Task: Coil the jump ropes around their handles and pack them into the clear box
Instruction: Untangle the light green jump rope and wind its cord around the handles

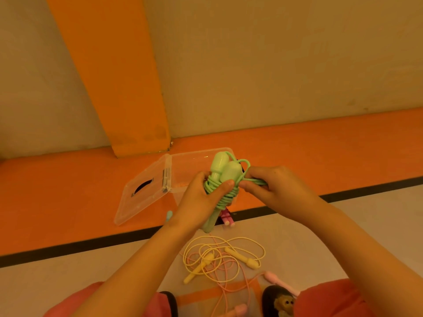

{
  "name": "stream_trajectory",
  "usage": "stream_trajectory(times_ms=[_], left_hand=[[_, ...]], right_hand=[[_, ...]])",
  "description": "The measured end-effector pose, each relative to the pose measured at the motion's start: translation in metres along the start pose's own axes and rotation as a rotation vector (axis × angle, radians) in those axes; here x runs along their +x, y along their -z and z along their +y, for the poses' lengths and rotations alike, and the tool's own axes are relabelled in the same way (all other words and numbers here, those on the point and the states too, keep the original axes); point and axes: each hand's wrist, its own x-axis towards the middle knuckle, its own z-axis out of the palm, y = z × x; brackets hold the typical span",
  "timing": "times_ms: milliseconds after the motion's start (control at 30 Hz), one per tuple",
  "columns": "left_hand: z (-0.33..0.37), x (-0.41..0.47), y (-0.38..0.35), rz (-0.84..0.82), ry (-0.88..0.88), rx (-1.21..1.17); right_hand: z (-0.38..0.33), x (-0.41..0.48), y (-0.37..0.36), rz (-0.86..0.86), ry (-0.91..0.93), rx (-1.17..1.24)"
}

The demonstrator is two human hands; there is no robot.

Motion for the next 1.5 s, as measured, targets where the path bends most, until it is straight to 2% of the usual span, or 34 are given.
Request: stream_trajectory(times_ms=[200, 300, 400, 500, 767, 900, 1000, 1067, 1133, 1267, 1367, 1433, 1500], left_hand=[[0.005, 0.001, 0.001, 0.030, -0.025, -0.117], [0.003, 0.010, 0.012, 0.119, -0.002, -0.104], [-0.002, 0.024, 0.028, 0.230, 0.011, -0.124], [-0.007, 0.032, 0.041, 0.305, 0.020, -0.082], [-0.023, 0.042, 0.049, 0.370, 0.079, -0.085], [-0.026, 0.044, 0.043, 0.264, 0.141, -0.129], [-0.027, 0.042, 0.037, 0.094, 0.178, -0.196], [-0.027, 0.040, 0.033, -0.011, 0.176, -0.222], [-0.028, 0.039, 0.030, -0.074, 0.166, -0.217], [-0.030, 0.037, 0.027, -0.126, 0.137, -0.237], [-0.029, 0.037, 0.027, -0.123, 0.118, -0.210], [-0.029, 0.037, 0.026, -0.079, 0.128, -0.170], [-0.031, 0.037, 0.024, -0.021, 0.155, -0.116]], right_hand=[[-0.011, 0.000, 0.009, -0.047, -0.036, 0.053], [-0.007, 0.000, 0.015, -0.160, -0.120, -0.120], [0.000, 0.001, 0.023, -0.201, -0.231, -0.303], [0.005, 0.000, 0.026, -0.191, -0.292, -0.297], [0.010, 0.000, 0.025, -0.002, -0.218, 0.388], [0.004, 0.002, 0.022, 0.058, -0.089, 1.006], [0.000, 0.005, 0.022, 0.096, 0.000, 1.401], [0.000, 0.006, 0.024, 0.137, 0.024, 1.460], [0.000, 0.006, 0.025, 0.174, 0.013, 1.411], [0.002, 0.006, 0.016, 0.161, -0.131, 1.205], [0.001, 0.008, 0.008, 0.168, -0.162, 1.161], [-0.004, 0.010, 0.006, 0.172, -0.116, 1.273], [-0.010, 0.011, 0.008, 0.133, -0.060, 1.500]])
